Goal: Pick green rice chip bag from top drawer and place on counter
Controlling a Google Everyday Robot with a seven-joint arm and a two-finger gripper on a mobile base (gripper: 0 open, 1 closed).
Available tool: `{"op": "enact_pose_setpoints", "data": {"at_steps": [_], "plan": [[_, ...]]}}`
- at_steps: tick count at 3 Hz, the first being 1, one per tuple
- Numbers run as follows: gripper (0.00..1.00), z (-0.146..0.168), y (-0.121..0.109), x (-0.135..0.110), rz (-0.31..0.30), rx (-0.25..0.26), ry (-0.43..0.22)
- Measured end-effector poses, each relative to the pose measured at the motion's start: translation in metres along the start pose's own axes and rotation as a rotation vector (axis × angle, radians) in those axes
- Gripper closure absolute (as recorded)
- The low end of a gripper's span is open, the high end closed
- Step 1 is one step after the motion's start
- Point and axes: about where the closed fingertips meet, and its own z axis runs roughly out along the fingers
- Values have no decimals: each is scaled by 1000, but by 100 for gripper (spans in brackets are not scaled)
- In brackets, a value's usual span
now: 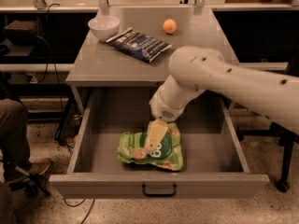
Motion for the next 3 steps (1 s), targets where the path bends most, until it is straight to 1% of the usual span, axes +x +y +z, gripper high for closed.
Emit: {"op": "enact_pose_setpoints", "data": {"at_steps": [1, 2, 3], "plan": [[0, 29, 3, -1, 9, -24, -33], [0, 51, 3, 5, 28, -38, -59], [0, 71, -2, 13, 52, -48, -79]]}}
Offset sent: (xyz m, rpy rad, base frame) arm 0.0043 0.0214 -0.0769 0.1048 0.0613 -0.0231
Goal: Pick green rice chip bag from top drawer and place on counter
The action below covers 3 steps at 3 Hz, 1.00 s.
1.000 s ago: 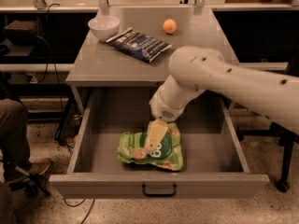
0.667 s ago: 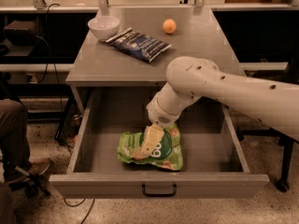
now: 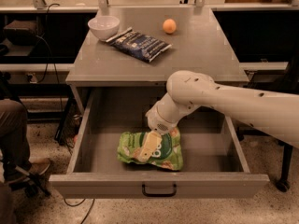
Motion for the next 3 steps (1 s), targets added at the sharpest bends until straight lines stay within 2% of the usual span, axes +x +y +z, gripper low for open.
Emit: {"op": "enact_pose_setpoints", "data": {"at_steps": [1, 3], "plan": [[1, 20, -5, 14, 29, -26, -5], [46, 38, -7, 39, 75, -64, 3]]}}
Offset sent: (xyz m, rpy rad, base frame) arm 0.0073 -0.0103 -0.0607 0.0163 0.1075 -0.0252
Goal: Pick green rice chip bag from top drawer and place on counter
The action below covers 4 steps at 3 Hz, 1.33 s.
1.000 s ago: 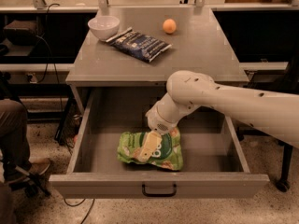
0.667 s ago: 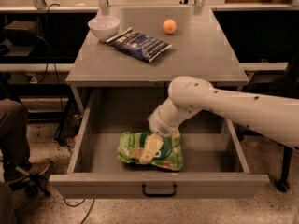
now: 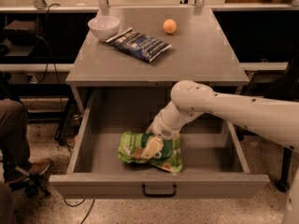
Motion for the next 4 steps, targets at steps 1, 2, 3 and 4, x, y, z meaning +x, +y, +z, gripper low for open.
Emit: {"op": "enact_pose_setpoints", "data": {"at_steps": [1, 2, 3, 4], "plan": [[71, -28, -7, 6, 13, 49, -43], [95, -92, -16, 8, 8, 155, -150], [100, -164, -22, 10, -20, 257, -257], [100, -246, -28, 12, -74, 370, -317]]}}
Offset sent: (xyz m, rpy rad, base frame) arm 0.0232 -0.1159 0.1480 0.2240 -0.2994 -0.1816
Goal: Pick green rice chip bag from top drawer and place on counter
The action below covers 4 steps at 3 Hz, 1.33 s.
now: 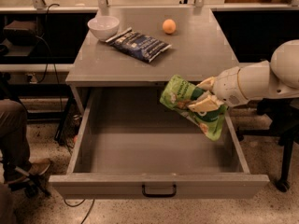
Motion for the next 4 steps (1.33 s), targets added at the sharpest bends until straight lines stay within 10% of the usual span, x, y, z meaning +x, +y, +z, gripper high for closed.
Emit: {"op": "enact_pose_setpoints", "data": {"at_steps": [1, 3, 4], "plan": [[100, 0, 0, 0, 0, 1, 0], [100, -91, -56, -24, 2, 315, -42], [100, -113, -99, -32, 21, 386, -84]]}}
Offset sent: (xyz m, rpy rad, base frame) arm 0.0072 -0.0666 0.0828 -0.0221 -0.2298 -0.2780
